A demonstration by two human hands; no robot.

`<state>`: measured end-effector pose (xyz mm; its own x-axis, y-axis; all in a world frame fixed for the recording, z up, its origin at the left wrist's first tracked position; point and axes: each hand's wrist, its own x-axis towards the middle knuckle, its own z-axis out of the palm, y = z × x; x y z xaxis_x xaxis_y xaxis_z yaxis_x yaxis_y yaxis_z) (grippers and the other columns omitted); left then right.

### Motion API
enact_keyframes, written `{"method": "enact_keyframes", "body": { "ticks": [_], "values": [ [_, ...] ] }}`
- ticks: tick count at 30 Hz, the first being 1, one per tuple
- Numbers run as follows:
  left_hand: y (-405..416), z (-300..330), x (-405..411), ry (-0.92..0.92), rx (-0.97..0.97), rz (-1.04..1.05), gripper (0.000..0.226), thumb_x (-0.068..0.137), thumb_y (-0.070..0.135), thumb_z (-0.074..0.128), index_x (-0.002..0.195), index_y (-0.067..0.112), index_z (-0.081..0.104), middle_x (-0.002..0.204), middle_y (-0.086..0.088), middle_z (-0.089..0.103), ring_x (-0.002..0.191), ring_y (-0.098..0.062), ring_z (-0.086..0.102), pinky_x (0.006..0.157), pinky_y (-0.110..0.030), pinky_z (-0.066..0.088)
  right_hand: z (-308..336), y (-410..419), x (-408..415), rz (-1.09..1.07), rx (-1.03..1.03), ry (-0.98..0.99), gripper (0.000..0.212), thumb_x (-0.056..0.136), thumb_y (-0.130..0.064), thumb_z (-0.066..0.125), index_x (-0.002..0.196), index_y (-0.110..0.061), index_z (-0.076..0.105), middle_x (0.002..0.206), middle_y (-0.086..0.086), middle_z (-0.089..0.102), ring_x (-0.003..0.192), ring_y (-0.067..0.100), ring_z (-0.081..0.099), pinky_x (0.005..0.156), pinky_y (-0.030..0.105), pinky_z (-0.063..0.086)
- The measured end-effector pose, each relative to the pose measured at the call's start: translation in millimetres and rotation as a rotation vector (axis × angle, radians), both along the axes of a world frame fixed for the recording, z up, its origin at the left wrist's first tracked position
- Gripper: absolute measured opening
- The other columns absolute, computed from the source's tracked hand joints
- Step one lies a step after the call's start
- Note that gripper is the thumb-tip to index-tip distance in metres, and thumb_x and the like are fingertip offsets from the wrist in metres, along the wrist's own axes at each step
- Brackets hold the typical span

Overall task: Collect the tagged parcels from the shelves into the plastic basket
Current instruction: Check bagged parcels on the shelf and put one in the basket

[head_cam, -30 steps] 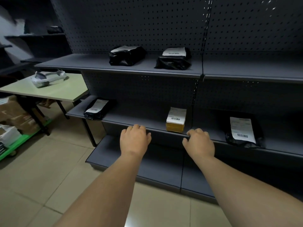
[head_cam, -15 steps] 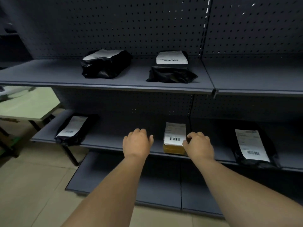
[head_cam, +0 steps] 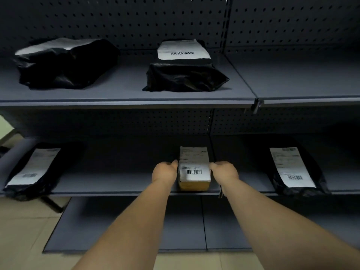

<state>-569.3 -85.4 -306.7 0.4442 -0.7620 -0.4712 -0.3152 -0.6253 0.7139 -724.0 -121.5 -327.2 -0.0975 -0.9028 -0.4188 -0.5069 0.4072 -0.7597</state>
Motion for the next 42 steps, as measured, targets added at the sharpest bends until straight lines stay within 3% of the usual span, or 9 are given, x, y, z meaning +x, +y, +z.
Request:
{"method": "enact_keyframes", "body": {
  "ticks": [3, 5, 10, 17, 21, 26, 29, 37, 42],
  "values": [
    [-11, -10, -2, 0.141, -0.006, 0.063, 0.045, 0.099, 0.037, 0.043, 0.124, 0.002, 0.054, 0.098, -0.011, 0.053, 0.092, -0.027, 0.048, 0.082, -0.033, 0.041, -12, -10, 2, -0.133, 0.100, -0.148, 0.026, 0.093, -0.027, 0.052, 0.076, -0.008, 0.057, 0.075, 0.006, 0.055, 0.072, 0.020, 0.053, 0.066, 0.029, 0.043],
    [-15, -15, -3, 0.258, -0.040, 0.113, 0.045, 0.099, 0.035, 0.044, 0.128, 0.001, 0.051, 0.098, -0.010, 0.051, 0.094, -0.028, 0.047, 0.090, -0.036, 0.043, -19, -15, 3, -0.192, 0.157, -0.239, 0.024, 0.091, -0.030, 0.054, 0.089, -0.007, 0.061, 0.078, 0.005, 0.059, 0.077, 0.020, 0.056, 0.078, 0.032, 0.049],
    [-22, -23, -5, 0.399, -0.048, 0.185, 0.027, 0.100, 0.034, 0.043, 0.113, 0.010, 0.050, 0.074, -0.001, 0.041, 0.066, -0.015, 0.041, 0.080, -0.035, 0.039, -27, -17, 6, -0.235, 0.244, -0.380, 0.023, 0.093, -0.031, 0.053, 0.099, -0.010, 0.060, 0.091, 0.006, 0.064, 0.089, 0.023, 0.059, 0.091, 0.034, 0.048],
    [-21, -33, -6, 0.484, -0.052, 0.177, 0.026, 0.098, 0.036, 0.044, 0.083, 0.017, 0.052, 0.084, -0.003, 0.057, 0.095, -0.026, 0.056, 0.094, -0.043, 0.048, -34, -13, 9, -0.268, 0.214, -0.487, 0.026, 0.094, -0.028, 0.056, 0.108, -0.007, 0.063, 0.098, 0.011, 0.070, 0.081, 0.022, 0.066, 0.079, 0.035, 0.056],
    [-15, -31, -3, 0.483, -0.112, 0.150, 0.020, 0.097, 0.035, 0.047, 0.098, 0.017, 0.056, 0.087, -0.002, 0.062, 0.097, -0.027, 0.060, 0.094, -0.044, 0.050, -30, -4, 8, -0.282, 0.171, -0.518, 0.018, 0.094, -0.023, 0.056, 0.105, -0.010, 0.061, 0.094, 0.009, 0.069, 0.081, 0.021, 0.066, 0.071, 0.033, 0.056],
    [2, -21, 2, 0.419, -0.223, 0.133, 0.013, 0.094, 0.033, 0.055, 0.093, 0.021, 0.059, 0.095, -0.003, 0.068, 0.094, -0.024, 0.065, 0.090, -0.045, 0.054, -15, 13, 9, -0.266, 0.108, -0.535, 0.011, 0.093, -0.021, 0.058, 0.103, -0.017, 0.057, 0.102, 0.009, 0.069, 0.098, 0.025, 0.066, 0.091, 0.043, 0.054],
    [14, -12, 3, 0.402, -0.270, 0.146, 0.024, 0.093, 0.033, 0.057, 0.107, 0.015, 0.061, 0.099, -0.004, 0.069, 0.093, -0.022, 0.067, 0.087, -0.043, 0.056, -2, 24, 10, -0.251, 0.075, -0.531, 0.015, 0.091, -0.021, 0.060, 0.105, -0.018, 0.058, 0.102, 0.005, 0.068, 0.101, 0.025, 0.064, 0.094, 0.044, 0.052],
    [49, 16, 8, 0.467, -0.359, 0.122, 0.030, 0.094, 0.023, 0.057, 0.124, 0.016, 0.059, 0.101, 0.003, 0.068, 0.089, -0.013, 0.066, 0.066, -0.025, 0.055, 26, 56, 14, -0.182, -0.011, -0.611, 0.032, 0.091, -0.012, 0.060, 0.123, -0.016, 0.057, 0.103, 0.004, 0.071, 0.090, 0.020, 0.068, 0.081, 0.042, 0.057],
    [63, 20, 11, 0.451, -0.392, 0.090, 0.030, 0.095, 0.021, 0.056, 0.124, 0.017, 0.060, 0.102, 0.006, 0.068, 0.093, -0.012, 0.066, 0.076, -0.031, 0.057, 35, 73, 12, -0.173, -0.043, -0.676, 0.034, 0.092, -0.009, 0.058, 0.126, -0.016, 0.056, 0.104, 0.002, 0.070, 0.085, 0.016, 0.068, 0.071, 0.036, 0.057]
  ]
}}
